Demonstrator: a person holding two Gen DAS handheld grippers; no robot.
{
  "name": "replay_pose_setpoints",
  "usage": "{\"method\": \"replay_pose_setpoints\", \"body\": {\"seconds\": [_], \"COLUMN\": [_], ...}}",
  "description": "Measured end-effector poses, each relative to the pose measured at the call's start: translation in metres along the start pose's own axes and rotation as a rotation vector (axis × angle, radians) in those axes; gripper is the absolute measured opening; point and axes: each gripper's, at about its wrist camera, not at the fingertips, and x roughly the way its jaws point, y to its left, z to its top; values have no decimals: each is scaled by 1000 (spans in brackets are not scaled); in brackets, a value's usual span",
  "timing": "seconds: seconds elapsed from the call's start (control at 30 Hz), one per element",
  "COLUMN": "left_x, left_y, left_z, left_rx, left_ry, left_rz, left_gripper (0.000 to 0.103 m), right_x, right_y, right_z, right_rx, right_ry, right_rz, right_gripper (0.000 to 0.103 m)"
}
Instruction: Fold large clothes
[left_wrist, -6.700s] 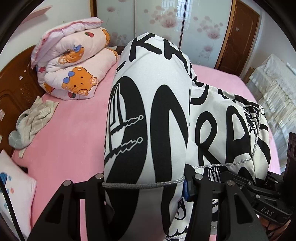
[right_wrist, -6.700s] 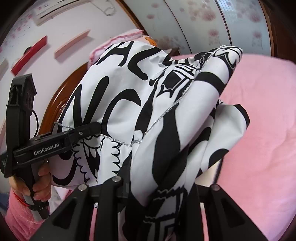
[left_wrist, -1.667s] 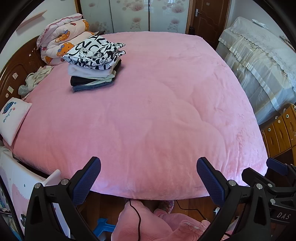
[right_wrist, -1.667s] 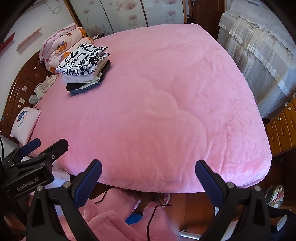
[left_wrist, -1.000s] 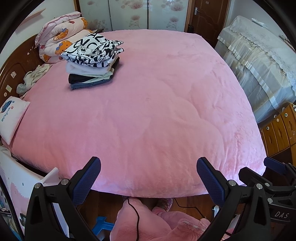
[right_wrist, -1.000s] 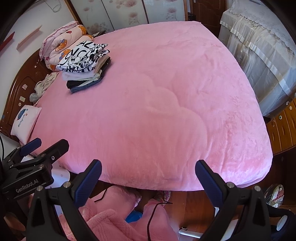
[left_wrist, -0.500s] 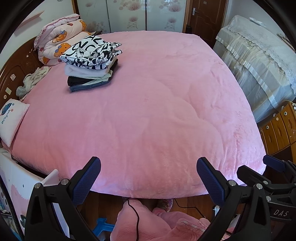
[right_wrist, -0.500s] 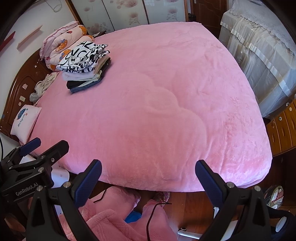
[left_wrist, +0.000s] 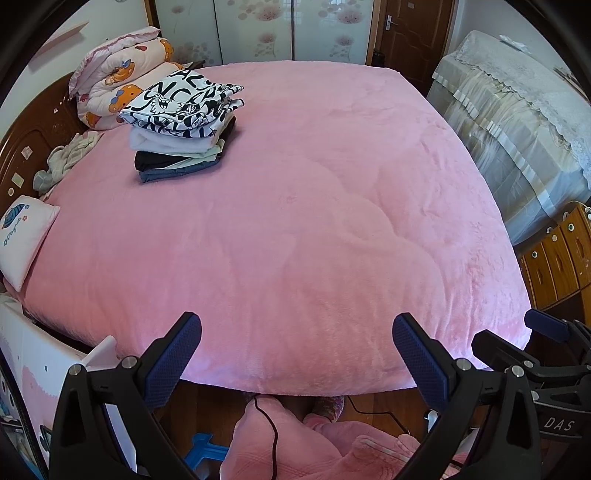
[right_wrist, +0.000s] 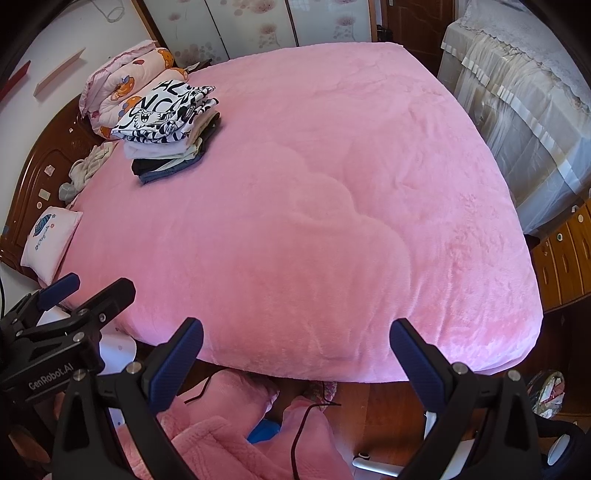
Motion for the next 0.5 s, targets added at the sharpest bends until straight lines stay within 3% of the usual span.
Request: {"method": "replay_pose_setpoints", "body": {"seconds": [0.5], "left_x": [1], "left_y": [-5], "left_z": [1], "left_rx": [-2], "left_ry": [0], "left_rz": [1], "left_gripper": [103], "right_x": [1], "right_y": [-2], "right_z": [2], "right_rx": [1], "right_ry": [4], "right_rz": [2], "right_gripper": [101]}}
